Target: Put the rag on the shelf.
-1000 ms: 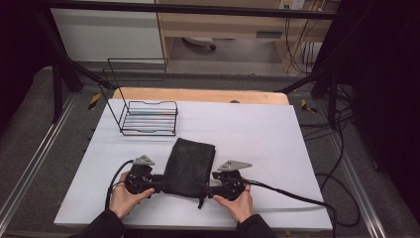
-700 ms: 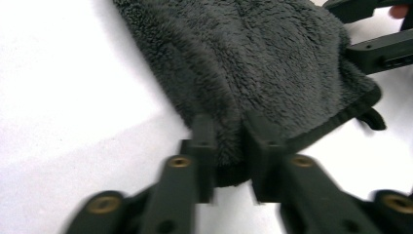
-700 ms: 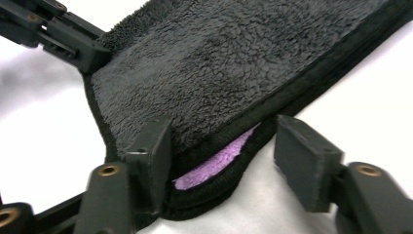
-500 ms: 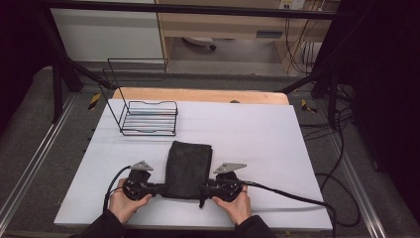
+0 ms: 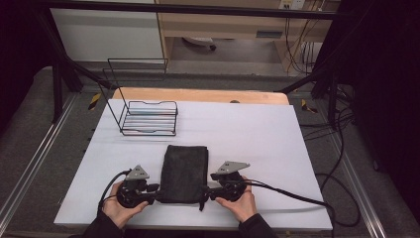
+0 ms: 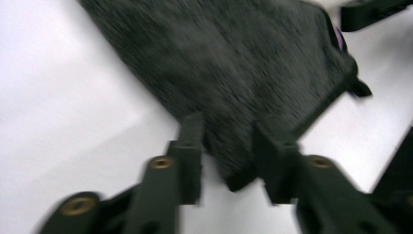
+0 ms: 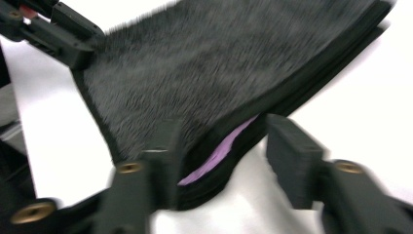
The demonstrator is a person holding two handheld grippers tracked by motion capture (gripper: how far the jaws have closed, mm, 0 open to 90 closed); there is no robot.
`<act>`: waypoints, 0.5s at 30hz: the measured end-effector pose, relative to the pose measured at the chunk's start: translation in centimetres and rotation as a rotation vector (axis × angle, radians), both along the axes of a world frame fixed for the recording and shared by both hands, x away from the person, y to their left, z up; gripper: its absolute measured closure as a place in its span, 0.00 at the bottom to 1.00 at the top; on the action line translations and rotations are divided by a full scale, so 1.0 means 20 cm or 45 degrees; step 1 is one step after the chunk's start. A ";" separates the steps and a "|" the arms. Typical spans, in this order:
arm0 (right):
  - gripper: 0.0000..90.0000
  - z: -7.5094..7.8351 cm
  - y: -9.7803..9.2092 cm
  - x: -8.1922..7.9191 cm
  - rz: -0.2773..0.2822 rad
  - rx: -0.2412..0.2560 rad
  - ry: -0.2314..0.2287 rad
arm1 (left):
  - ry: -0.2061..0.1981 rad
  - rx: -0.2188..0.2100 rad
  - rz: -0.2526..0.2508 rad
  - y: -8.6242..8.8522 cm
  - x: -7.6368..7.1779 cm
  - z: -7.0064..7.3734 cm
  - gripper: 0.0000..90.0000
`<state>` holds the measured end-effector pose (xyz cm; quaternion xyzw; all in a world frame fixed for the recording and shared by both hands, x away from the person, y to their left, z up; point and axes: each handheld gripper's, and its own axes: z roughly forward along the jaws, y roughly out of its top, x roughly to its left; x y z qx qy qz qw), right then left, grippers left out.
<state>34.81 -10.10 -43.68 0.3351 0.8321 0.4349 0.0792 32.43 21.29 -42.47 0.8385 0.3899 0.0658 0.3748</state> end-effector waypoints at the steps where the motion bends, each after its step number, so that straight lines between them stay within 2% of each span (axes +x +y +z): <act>1: 0.35 0.01 -0.01 0.01 -0.005 0.007 -0.018 | -0.011 -0.005 0.004 0.01 0.01 0.01 0.59; 5: 0.21 0.03 -0.04 0.04 -0.025 0.008 -0.046 | -0.059 -0.002 -0.002 0.04 0.07 0.04 0.44; 6: 0.21 0.03 -0.04 0.04 -0.025 0.008 -0.046 | -0.063 -0.006 -0.003 0.05 0.09 0.05 0.44; 9: 0.16 0.05 -0.06 0.06 -0.042 0.012 -0.052 | -0.076 -0.017 0.006 0.06 0.14 0.06 0.34; 12: 0.12 0.06 -0.09 0.09 -0.061 0.017 -0.058 | -0.071 -0.017 0.012 0.05 0.20 0.07 0.22; 15: 0.09 0.06 -0.11 0.10 -0.084 0.027 -0.052 | -0.065 -0.038 0.020 0.04 0.26 0.08 0.16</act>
